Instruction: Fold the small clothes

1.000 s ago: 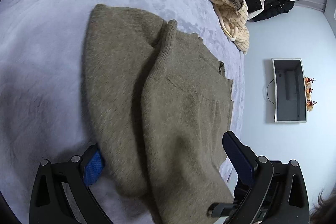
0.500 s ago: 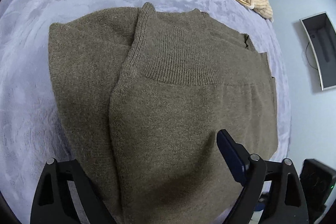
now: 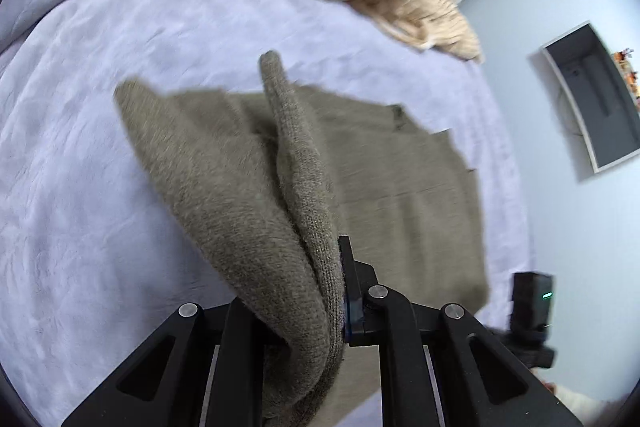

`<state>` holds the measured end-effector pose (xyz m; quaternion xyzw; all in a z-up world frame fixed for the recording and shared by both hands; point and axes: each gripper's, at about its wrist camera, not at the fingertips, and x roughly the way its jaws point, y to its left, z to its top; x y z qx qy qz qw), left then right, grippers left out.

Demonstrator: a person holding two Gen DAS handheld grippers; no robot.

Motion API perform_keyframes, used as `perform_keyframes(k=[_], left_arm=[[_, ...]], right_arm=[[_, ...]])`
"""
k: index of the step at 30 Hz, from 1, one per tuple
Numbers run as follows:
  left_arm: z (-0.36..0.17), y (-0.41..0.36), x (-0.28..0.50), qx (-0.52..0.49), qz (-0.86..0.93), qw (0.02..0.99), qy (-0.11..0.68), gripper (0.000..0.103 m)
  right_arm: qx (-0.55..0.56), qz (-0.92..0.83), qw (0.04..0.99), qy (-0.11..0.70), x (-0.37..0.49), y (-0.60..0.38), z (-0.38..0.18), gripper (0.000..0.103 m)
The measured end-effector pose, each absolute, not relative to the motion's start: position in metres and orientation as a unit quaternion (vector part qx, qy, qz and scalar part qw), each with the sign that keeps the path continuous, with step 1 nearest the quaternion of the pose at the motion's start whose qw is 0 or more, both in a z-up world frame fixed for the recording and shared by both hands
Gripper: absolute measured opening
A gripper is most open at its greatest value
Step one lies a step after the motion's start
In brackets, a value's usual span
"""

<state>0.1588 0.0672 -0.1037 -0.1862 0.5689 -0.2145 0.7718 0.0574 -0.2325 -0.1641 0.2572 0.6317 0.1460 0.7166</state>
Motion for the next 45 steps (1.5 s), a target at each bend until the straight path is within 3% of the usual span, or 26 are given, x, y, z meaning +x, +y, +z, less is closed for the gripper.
perform_keyframes(k=[9, 13, 17, 20, 21, 22, 25, 30, 32, 34, 40, 45], left_arm=[[-0.065, -0.081, 0.178, -0.148, -0.29, 0.77, 0.548, 0.015], [-0.097, -0.176, 0.183, -0.069, -0.28, 0.764, 0.577, 0.016], [-0.118, -0.207, 0.165, -0.009, -0.243, 0.769, 0.591, 0.016], [-0.102, -0.205, 0.156, 0.007, -0.235, 0.786, 0.572, 0.016], [-0.097, -0.202, 0.155, 0.008, -0.237, 0.787, 0.569, 0.016], [-0.092, -0.198, 0.153, 0.012, -0.241, 0.79, 0.563, 0.02], [-0.068, -0.188, 0.145, 0.029, -0.228, 0.819, 0.526, 0.091], [-0.047, -0.166, 0.14, 0.037, -0.212, 0.843, 0.492, 0.093], [-0.055, -0.148, 0.144, 0.032, -0.182, 0.845, 0.502, 0.093], [-0.069, -0.128, 0.149, 0.024, -0.145, 0.842, 0.52, 0.093], [-0.114, -0.078, 0.158, -0.015, -0.049, 0.825, 0.562, 0.093], [-0.121, -0.065, 0.159, -0.029, -0.026, 0.829, 0.557, 0.093]], right_arm=[[0.311, 0.158, 0.719, 0.601, 0.039, -0.268, -0.147, 0.005], [0.358, 0.135, 0.716, 0.584, 0.037, -0.306, -0.154, 0.005], [0.432, 0.117, 0.701, 0.555, 0.041, -0.343, -0.163, 0.009], [0.479, 0.125, 0.691, 0.527, 0.05, -0.356, -0.168, 0.029], [0.492, 0.131, 0.686, 0.52, 0.051, -0.361, -0.169, 0.048], [0.504, 0.139, 0.682, 0.512, 0.055, -0.362, -0.171, 0.054], [0.526, 0.156, 0.67, 0.5, 0.069, -0.363, -0.178, 0.054], [0.511, 0.178, 0.665, 0.514, 0.086, -0.364, -0.175, 0.054], [0.51, 0.181, 0.664, 0.516, 0.096, -0.369, -0.173, 0.055], [0.53, 0.182, 0.658, 0.503, 0.096, -0.376, -0.172, 0.064], [0.591, 0.185, 0.619, 0.482, 0.078, -0.395, -0.181, 0.065], [0.571, 0.21, 0.625, 0.49, 0.101, -0.383, -0.173, 0.067]])
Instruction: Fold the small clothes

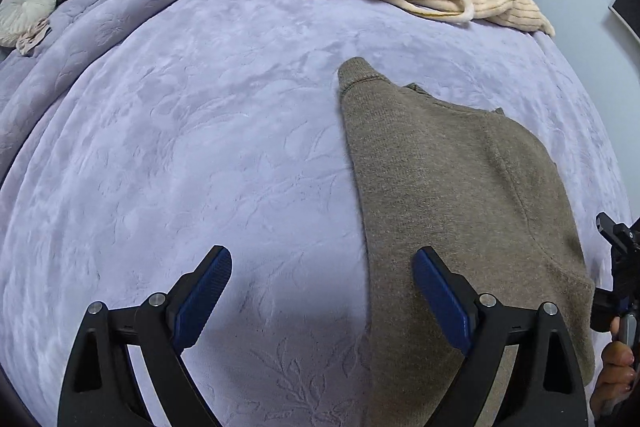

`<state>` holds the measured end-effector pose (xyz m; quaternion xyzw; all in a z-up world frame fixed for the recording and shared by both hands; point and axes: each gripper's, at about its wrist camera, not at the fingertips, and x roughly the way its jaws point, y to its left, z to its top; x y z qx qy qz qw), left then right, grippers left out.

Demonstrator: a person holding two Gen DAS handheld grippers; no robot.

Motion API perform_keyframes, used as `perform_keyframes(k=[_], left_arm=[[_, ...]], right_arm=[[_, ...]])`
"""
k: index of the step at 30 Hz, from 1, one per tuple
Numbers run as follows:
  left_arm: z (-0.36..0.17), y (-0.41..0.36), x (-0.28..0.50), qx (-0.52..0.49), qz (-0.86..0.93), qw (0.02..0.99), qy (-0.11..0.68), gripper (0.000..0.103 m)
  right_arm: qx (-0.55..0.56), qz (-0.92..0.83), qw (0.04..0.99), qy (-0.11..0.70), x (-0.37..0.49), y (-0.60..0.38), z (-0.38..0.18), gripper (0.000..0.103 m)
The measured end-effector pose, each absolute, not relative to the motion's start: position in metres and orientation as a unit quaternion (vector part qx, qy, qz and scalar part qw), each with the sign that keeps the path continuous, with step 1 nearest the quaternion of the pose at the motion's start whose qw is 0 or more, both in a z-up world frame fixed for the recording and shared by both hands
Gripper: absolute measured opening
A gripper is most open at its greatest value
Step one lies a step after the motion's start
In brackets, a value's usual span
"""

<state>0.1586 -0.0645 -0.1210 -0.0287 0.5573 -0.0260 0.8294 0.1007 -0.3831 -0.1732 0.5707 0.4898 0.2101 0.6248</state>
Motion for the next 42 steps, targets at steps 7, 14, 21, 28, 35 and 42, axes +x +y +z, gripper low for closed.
perform_keyframes(k=[7, 14, 21, 28, 35, 42], left_arm=[[-0.126, -0.061, 0.166, -0.042, -0.013, 0.824, 0.566, 0.093], [-0.118, -0.095, 0.162, 0.007, -0.04, 0.838, 0.544, 0.093], [-0.142, -0.109, 0.164, 0.029, -0.047, 0.83, 0.555, 0.101], [-0.124, -0.071, 0.152, 0.021, -0.051, 0.817, 0.574, 0.101], [-0.097, -0.092, 0.132, -0.011, -0.129, 0.815, 0.565, 0.101], [-0.153, -0.135, 0.094, -0.007, -0.167, 0.766, 0.621, 0.101]], right_arm=[[0.355, 0.181, 0.709, 0.582, 0.148, -0.339, -0.149, 0.014], [0.279, 0.199, 0.783, 0.519, 0.133, -0.345, -0.094, 0.014], [0.295, 0.127, 0.761, 0.564, 0.133, -0.377, -0.15, 0.021], [0.234, 0.086, 0.787, 0.565, 0.102, -0.38, -0.102, 0.029], [0.205, 0.17, 0.785, 0.56, 0.074, -0.341, -0.065, 0.022], [0.105, 0.12, 0.773, 0.615, 0.049, -0.326, -0.105, 0.015]])
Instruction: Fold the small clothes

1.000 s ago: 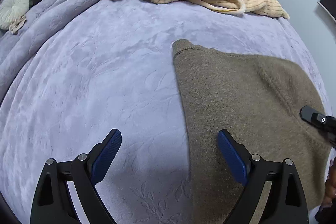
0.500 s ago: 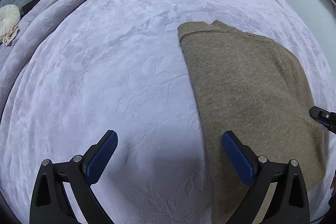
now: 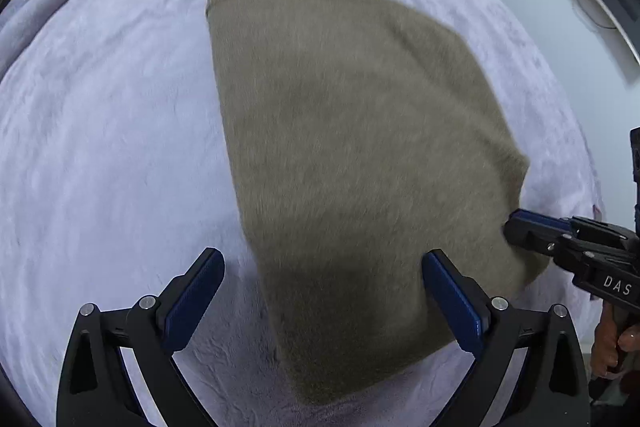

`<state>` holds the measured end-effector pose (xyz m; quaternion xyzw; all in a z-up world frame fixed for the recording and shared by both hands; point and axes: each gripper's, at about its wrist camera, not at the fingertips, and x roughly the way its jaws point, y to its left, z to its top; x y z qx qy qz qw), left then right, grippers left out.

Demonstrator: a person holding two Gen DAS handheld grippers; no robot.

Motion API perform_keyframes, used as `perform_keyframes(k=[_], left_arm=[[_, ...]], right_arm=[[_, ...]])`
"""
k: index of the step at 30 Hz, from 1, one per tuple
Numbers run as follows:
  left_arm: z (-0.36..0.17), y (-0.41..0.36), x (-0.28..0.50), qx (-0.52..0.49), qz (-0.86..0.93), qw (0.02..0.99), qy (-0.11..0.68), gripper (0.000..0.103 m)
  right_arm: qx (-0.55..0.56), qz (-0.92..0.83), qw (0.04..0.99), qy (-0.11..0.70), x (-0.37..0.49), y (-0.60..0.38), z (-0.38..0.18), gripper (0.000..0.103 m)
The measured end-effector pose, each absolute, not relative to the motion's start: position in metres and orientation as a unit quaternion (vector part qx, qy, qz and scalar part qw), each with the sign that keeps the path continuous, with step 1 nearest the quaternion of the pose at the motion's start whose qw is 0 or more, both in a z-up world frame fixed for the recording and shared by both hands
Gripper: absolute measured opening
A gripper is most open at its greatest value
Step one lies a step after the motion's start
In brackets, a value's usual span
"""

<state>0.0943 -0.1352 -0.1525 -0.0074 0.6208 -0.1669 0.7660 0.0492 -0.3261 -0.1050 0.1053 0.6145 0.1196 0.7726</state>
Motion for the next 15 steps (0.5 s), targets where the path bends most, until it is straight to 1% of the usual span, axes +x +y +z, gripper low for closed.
perform_keyframes(k=[1, 3, 6, 12, 13, 15], left_arm=[[-0.169, -0.132, 0.088, -0.018, -0.163, 0.751, 0.639, 0.101], [-0.175, -0.125, 0.076, -0.033, -0.165, 0.755, 0.634, 0.101], [-0.167, -0.127, 0.068, -0.007, -0.171, 0.756, 0.632, 0.101], [-0.154, -0.109, 0.073, -0.011, -0.147, 0.752, 0.642, 0.101], [-0.15, -0.105, 0.074, -0.014, -0.142, 0.756, 0.639, 0.101], [-0.142, -0.097, 0.076, -0.02, -0.131, 0.763, 0.633, 0.101]], right_arm=[[0.108, 0.108, 0.765, 0.625, 0.043, -0.333, -0.119, 0.01], [0.136, 0.106, 0.764, 0.622, 0.03, -0.345, -0.132, 0.007], [0.146, 0.108, 0.772, 0.609, 0.02, -0.35, -0.129, 0.007], [0.139, 0.099, 0.77, 0.615, 0.02, -0.348, -0.121, 0.007], [0.143, 0.097, 0.769, 0.616, 0.021, -0.348, -0.118, 0.011], [0.155, 0.095, 0.771, 0.61, 0.022, -0.348, -0.108, 0.011]])
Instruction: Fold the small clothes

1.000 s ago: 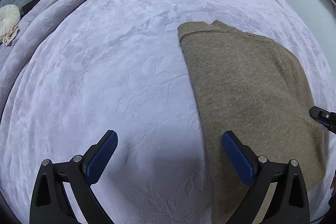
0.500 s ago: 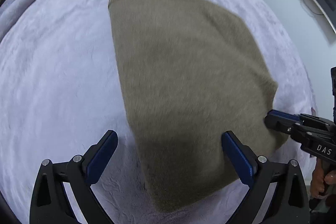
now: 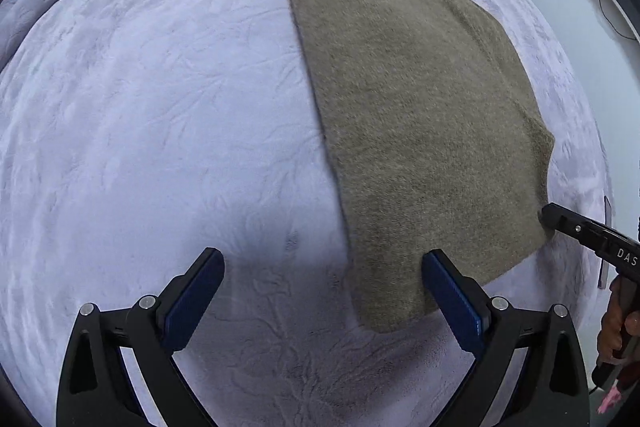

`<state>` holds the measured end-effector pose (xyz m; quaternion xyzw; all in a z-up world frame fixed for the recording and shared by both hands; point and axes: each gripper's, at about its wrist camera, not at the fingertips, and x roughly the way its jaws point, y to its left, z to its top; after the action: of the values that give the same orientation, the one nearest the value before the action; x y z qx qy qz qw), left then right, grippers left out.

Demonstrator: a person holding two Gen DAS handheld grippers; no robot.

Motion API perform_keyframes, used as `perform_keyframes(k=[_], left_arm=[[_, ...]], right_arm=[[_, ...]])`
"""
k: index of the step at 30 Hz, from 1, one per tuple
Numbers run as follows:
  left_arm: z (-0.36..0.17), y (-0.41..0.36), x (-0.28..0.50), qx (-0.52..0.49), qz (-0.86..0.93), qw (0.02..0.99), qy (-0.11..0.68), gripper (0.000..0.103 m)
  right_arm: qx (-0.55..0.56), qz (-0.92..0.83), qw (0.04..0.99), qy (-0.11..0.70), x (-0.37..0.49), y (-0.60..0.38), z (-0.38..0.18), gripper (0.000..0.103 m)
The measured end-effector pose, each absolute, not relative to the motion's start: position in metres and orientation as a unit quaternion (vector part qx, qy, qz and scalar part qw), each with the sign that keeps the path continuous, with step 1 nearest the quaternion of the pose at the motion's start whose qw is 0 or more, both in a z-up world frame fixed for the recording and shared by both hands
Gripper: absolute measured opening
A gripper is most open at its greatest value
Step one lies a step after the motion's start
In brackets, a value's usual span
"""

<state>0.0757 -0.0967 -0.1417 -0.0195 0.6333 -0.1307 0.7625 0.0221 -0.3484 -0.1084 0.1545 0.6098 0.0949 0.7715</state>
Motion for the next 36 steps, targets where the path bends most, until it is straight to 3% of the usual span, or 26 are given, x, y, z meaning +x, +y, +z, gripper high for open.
perform_keyframes(k=[2, 3, 4, 5, 8, 9, 10, 11, 12, 14, 16, 19, 26, 28, 30, 36], left_arm=[[-0.134, -0.089, 0.081, -0.03, -0.118, 0.77, 0.626, 0.101], [-0.131, -0.086, 0.084, -0.035, -0.112, 0.773, 0.623, 0.101], [-0.129, -0.083, 0.091, -0.042, -0.106, 0.776, 0.621, 0.101], [-0.127, -0.081, 0.096, -0.049, -0.103, 0.778, 0.618, 0.101], [-0.118, -0.083, 0.112, -0.06, -0.094, 0.79, 0.603, 0.101], [-0.115, -0.085, 0.118, -0.063, -0.094, 0.794, 0.598, 0.101], [-0.113, -0.089, 0.122, -0.067, -0.095, 0.798, 0.592, 0.101], [-0.112, -0.092, 0.125, -0.069, -0.096, 0.8, 0.588, 0.101], [-0.113, -0.093, 0.127, -0.066, -0.094, 0.802, 0.586, 0.101], [-0.129, -0.103, 0.132, -0.04, -0.087, 0.797, 0.596, 0.101], [-0.146, -0.106, 0.133, -0.03, -0.07, 0.789, 0.61, 0.101], [-0.146, -0.096, 0.133, -0.067, -0.072, 0.784, 0.613, 0.101], [-0.135, -0.084, 0.138, -0.039, -0.072, 0.781, 0.619, 0.101], [-0.134, -0.088, 0.138, -0.022, -0.066, 0.783, 0.618, 0.101], [-0.133, -0.091, 0.138, -0.014, -0.064, 0.784, 0.617, 0.101], [-0.134, -0.092, 0.143, -0.015, -0.057, 0.779, 0.624, 0.101]], right_arm=[[0.16, 0.088, 0.782, 0.597, 0.025, -0.354, -0.095, 0.016], [0.16, 0.083, 0.788, 0.589, 0.029, -0.357, -0.089, 0.029], [0.162, 0.081, 0.793, 0.581, 0.034, -0.359, -0.084, 0.049], [0.171, 0.085, 0.798, 0.571, 0.042, -0.362, -0.079, 0.056], [0.199, 0.097, 0.795, 0.565, 0.068, -0.369, -0.078, 0.055], [0.2, 0.098, 0.793, 0.567, 0.076, -0.369, -0.081, 0.044], [0.194, 0.094, 0.792, 0.571, 0.083, -0.368, -0.085, 0.024], [0.176, 0.084, 0.788, 0.584, 0.092, -0.366, -0.093, 0.014], [0.159, 0.072, 0.783, 0.597, 0.097, -0.364, -0.102, 0.008], [0.129, 0.046, 0.778, 0.614, 0.101, -0.367, -0.127, 0.008], [0.128, 0.015, 0.761, 0.636, 0.099, -0.378, -0.148, 0.0], [0.212, 0.021, 0.76, 0.614, 0.086, -0.4, -0.144, 0.001], [0.22, 0.034, 0.765, 0.604, 0.071, -0.411, -0.12, 0.009], [0.224, 0.037, 0.766, 0.601, 0.07, -0.41, -0.117, 0.034], [0.229, 0.045, 0.769, 0.595, 0.072, -0.411, -0.115, 0.046], [0.233, 0.054, 0.767, 0.595, 0.075, -0.404, -0.115, 0.046]])
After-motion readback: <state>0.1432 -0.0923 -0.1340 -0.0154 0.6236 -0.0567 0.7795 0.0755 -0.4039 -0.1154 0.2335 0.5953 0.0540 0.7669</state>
